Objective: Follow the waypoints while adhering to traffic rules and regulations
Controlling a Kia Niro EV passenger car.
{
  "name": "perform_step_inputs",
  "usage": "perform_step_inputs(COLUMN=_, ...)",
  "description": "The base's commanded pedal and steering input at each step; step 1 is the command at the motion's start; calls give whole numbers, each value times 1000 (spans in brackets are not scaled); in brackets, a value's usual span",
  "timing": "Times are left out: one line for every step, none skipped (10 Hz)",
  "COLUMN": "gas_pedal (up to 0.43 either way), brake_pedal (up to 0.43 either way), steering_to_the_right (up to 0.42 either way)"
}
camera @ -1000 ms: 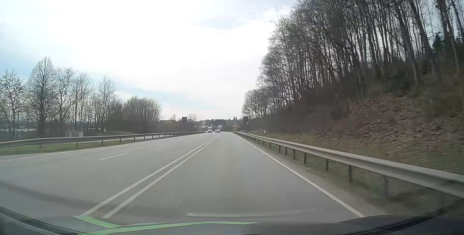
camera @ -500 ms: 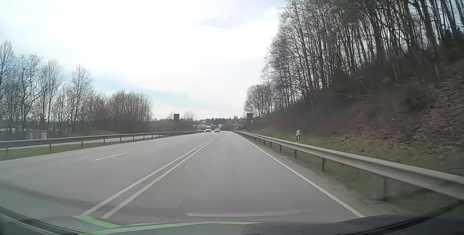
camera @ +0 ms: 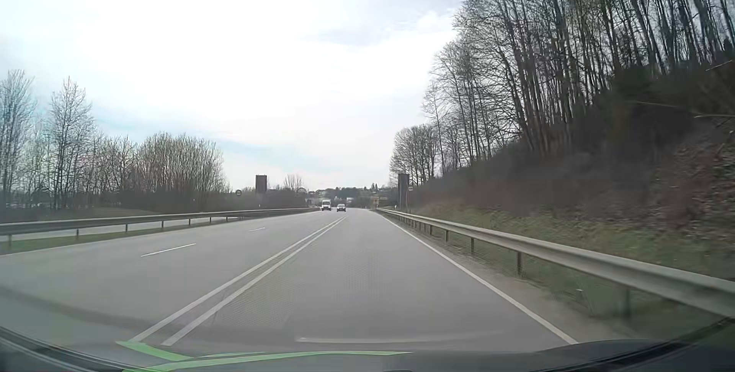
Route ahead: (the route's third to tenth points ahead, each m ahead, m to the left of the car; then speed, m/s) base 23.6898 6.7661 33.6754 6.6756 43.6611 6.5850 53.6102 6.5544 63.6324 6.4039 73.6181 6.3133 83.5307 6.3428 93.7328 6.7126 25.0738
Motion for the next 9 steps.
perform_step_inputs(gas_pedal=169, brake_pedal=0, steering_to_the_right=1)
perform_step_inputs(gas_pedal=169, brake_pedal=0, steering_to_the_right=1)
perform_step_inputs(gas_pedal=169, brake_pedal=0, steering_to_the_right=1)
perform_step_inputs(gas_pedal=169, brake_pedal=0, steering_to_the_right=1)
perform_step_inputs(gas_pedal=169, brake_pedal=0, steering_to_the_right=1)
perform_step_inputs(gas_pedal=169, brake_pedal=0, steering_to_the_right=1)
perform_step_inputs(gas_pedal=169, brake_pedal=0, steering_to_the_right=1)
perform_step_inputs(gas_pedal=177, brake_pedal=0, steering_to_the_right=1)
perform_step_inputs(gas_pedal=177, brake_pedal=0, steering_to_the_right=1)
